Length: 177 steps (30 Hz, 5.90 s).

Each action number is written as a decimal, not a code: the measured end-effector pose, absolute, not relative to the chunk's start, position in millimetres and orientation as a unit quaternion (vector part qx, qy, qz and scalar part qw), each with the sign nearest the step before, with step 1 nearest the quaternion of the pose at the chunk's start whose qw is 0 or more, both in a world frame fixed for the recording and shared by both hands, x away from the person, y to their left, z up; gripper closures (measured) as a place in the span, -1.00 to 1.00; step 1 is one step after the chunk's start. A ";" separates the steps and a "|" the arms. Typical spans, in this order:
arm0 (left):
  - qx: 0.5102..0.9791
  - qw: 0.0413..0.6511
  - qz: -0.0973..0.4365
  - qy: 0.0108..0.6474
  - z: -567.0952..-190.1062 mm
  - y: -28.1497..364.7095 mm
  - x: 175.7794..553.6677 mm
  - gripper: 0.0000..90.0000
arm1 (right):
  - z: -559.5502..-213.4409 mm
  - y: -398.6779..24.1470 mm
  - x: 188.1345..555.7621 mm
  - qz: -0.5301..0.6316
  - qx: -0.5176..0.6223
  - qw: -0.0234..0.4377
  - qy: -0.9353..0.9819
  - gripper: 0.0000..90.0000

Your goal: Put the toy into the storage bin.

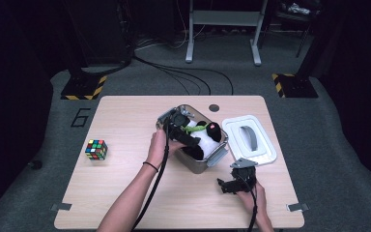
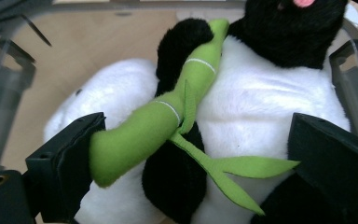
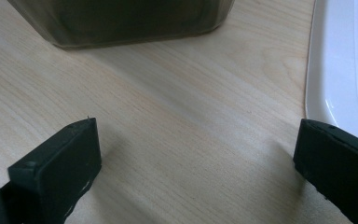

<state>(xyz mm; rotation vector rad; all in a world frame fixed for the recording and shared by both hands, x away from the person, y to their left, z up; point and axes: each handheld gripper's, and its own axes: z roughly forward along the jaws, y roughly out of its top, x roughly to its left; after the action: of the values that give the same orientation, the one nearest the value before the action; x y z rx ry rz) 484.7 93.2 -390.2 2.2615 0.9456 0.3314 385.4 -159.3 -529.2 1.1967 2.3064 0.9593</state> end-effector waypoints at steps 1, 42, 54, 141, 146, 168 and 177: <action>0.863 0.328 0.124 0.365 -391.3 93.0 485.3 -0.88 | -529.2 -159.3 385.4 0.340 0.424 0.185 0.819 -1.00; 0.883 0.280 0.155 0.344 -404.4 91.9 461.5 -0.89 | -529.2 -159.2 385.2 0.340 0.425 0.184 0.818 -1.00; 0.866 0.338 0.119 0.348 -384.7 84.2 475.1 -0.89 | -529.1 -159.2 385.2 0.340 0.425 0.183 0.818 -1.00; 0.813 0.386 0.182 0.396 -349.7 173.7 458.4 -0.93 | -529.0 -159.2 384.9 0.340 0.426 0.182 0.818 -1.00; 0.805 0.386 0.192 0.408 -352.5 192.1 454.7 -0.95 | -529.0 -159.1 384.9 0.340 0.426 0.182 0.818 -1.00; 0.743 0.388 0.232 0.494 -381.7 276.2 441.3 -1.00 | -529.0 -159.2 384.9 0.340 0.426 0.182 0.818 -1.00; 0.717 0.381 0.256 0.524 -392.0 305.0 436.1 -1.00 | -529.0 -159.2 385.0 0.340 0.425 0.183 0.819 -1.00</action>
<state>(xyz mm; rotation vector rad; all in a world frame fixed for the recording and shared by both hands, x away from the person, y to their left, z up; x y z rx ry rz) 436.1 305.0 -392.0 1.8305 1.3374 0.6540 385.0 -159.2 -529.0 1.2003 2.3098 0.9598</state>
